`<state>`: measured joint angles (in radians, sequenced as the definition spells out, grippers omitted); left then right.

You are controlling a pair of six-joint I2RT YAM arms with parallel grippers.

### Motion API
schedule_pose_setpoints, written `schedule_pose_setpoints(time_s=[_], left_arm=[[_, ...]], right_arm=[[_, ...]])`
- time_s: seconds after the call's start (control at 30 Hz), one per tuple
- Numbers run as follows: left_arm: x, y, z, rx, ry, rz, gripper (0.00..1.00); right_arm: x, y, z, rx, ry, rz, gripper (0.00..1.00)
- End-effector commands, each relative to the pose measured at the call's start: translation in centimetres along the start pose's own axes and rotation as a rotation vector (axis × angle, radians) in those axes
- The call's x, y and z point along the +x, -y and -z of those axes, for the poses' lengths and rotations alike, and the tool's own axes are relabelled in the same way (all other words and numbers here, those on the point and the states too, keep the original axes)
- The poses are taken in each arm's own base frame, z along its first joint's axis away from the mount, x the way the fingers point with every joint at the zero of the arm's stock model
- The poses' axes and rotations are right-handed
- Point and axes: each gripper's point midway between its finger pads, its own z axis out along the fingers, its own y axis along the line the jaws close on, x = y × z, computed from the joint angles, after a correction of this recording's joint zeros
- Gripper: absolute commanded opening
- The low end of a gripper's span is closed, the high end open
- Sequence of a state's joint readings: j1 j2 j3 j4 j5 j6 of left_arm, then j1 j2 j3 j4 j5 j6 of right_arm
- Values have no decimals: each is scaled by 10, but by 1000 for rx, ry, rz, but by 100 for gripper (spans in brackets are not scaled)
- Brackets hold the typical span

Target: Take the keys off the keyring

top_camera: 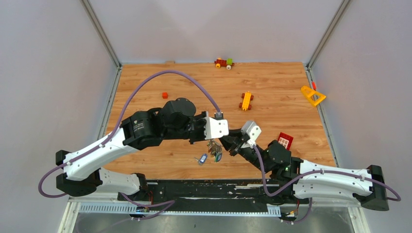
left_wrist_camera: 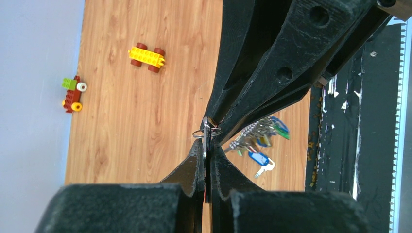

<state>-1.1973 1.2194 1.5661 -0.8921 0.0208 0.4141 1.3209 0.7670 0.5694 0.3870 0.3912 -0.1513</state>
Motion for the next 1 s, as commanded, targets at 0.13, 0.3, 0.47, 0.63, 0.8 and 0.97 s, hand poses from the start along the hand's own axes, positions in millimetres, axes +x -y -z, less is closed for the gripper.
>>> schedule_pose_setpoints(time_s=[0.13,0.3,0.47,0.63,0.8,0.97], left_arm=[[-26,-10,9,-38,94,9,0],[-24,-11,9,-45,90,11,0],[-18,-9,7,-49,78,22,0],[-13,-6,6,-53,84,36,0],[-9,-4,4,-51,79,44,0],[-4,-1,1,-45,73,52,0]], right_arm=[[-10,5,3,21,50,-22,0],[-10,6,4,23,48,-24,0],[-14,6,5,23,60,-38,0],[-20,10,8,43,79,-67,0],[-30,15,12,62,114,-105,0],[-37,19,17,72,137,-130,0]])
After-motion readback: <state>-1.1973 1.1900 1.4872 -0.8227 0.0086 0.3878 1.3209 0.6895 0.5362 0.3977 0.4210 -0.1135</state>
